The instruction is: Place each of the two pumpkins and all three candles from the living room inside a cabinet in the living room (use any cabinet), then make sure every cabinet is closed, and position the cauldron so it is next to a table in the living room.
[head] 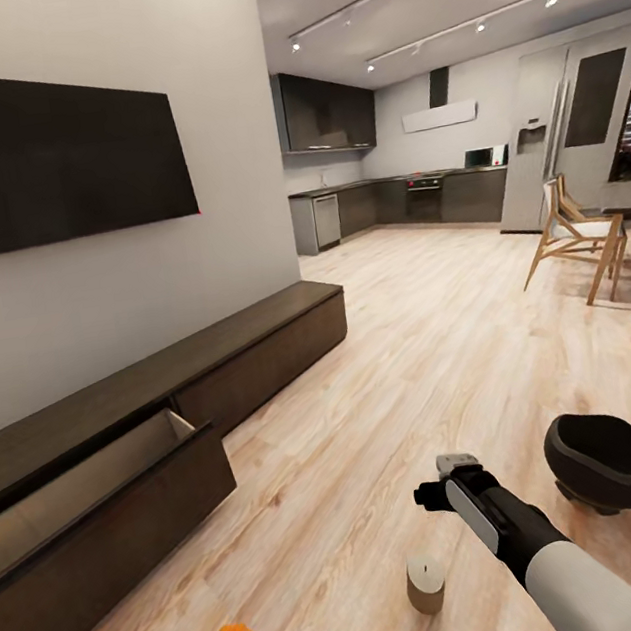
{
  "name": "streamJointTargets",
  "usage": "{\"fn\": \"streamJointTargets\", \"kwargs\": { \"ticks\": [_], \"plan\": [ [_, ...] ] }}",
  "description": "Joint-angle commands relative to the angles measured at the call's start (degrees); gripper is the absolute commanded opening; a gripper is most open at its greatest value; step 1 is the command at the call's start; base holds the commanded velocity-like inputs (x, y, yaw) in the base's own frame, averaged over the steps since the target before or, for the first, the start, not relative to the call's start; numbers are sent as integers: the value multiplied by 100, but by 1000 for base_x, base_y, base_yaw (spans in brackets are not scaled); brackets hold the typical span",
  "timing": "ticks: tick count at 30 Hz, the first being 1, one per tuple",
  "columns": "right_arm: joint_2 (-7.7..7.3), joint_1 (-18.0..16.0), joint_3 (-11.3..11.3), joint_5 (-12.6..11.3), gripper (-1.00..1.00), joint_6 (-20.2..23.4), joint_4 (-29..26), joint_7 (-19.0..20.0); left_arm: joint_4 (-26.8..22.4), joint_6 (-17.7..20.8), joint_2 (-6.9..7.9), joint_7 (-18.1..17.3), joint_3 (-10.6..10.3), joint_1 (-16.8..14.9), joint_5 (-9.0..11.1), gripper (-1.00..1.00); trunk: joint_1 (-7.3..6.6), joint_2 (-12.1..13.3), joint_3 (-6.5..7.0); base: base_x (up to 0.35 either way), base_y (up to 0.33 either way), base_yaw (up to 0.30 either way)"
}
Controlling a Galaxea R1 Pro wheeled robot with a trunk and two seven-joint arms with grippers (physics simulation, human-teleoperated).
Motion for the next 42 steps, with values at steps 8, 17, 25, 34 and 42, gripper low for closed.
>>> {"fn": "streamJointTargets", "kwargs": {
  "ticks": [8, 17, 25, 34, 42],
  "plan": [
    [193, -14, 8, -80, 100, 62, 129, -385, -5, 62, -36, 55, 65, 97, 184, -100, 3, -2, 4, 152, -23, 91],
    [350, -36, -1, -103, 100, 510, 669, -453, -4, 127, -34, 74, 368, 113, 496, -100, 25, -42, -5, 7, -1, 98],
    [349, -41, -10, -218, 100, 725, 692, -453, -11, 127, -18, 74, 446, 106, 506, -100, 200, -363, -149, 0, 0, 4],
    [345, -41, -5, -234, 100, 727, 632, -443, -13, 876, 54, 81, 693, -661, 527, -100, 398, -724, -310, 0, 0, 0],
    [344, -41, -5, -225, 100, 717, 606, -436, -13, 1110, 72, 78, 829, -1025, 546, -100, 418, -735, -487, 0, 0, 0]
  ]
}}
